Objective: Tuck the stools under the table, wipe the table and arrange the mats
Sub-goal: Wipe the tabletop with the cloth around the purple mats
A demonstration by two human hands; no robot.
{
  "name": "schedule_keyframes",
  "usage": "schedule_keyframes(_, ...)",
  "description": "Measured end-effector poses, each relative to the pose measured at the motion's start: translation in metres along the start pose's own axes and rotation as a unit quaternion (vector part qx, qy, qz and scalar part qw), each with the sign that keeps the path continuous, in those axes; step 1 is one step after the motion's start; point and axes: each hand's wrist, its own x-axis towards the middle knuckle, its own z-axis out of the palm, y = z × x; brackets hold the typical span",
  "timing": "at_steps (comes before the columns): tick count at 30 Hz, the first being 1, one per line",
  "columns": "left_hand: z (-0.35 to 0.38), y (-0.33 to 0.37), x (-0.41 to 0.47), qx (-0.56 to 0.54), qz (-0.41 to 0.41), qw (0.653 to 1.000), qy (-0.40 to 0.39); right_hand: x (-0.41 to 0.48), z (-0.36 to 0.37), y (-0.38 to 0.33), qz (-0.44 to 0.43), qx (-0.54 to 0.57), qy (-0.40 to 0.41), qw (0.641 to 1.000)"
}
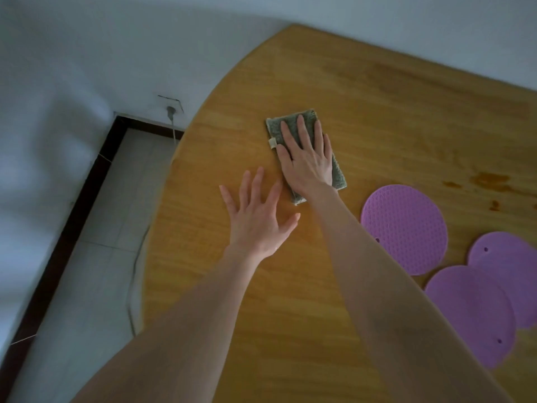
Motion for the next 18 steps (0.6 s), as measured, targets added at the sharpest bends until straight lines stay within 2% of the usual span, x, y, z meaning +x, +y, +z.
schedule_keyframes(2, 0.000, -0.014, -0.020, 0.009, -0.004, 0.999, 0.033, -0.016, 0.004, -0.012, -0.015, -0.003, -0.003, 1.000)
schedule_keyframes(5, 0.008, -0.039, -0.065, 0.001, -0.055, 0.995, 0.079, -0.034, 0.008, -0.027, -0.032, -0.009, -0.014, 0.999)
schedule_keyframes(10, 0.021, -0.067, -0.133, -0.013, -0.113, 0.990, 0.079, -0.061, 0.016, -0.057, -0.066, -0.014, -0.028, 0.997)
schedule_keyframes(18, 0.034, -0.061, -0.172, -0.017, -0.126, 0.990, 0.068, -0.115, 0.033, -0.084, -0.169, -0.042, -0.025, 0.984)
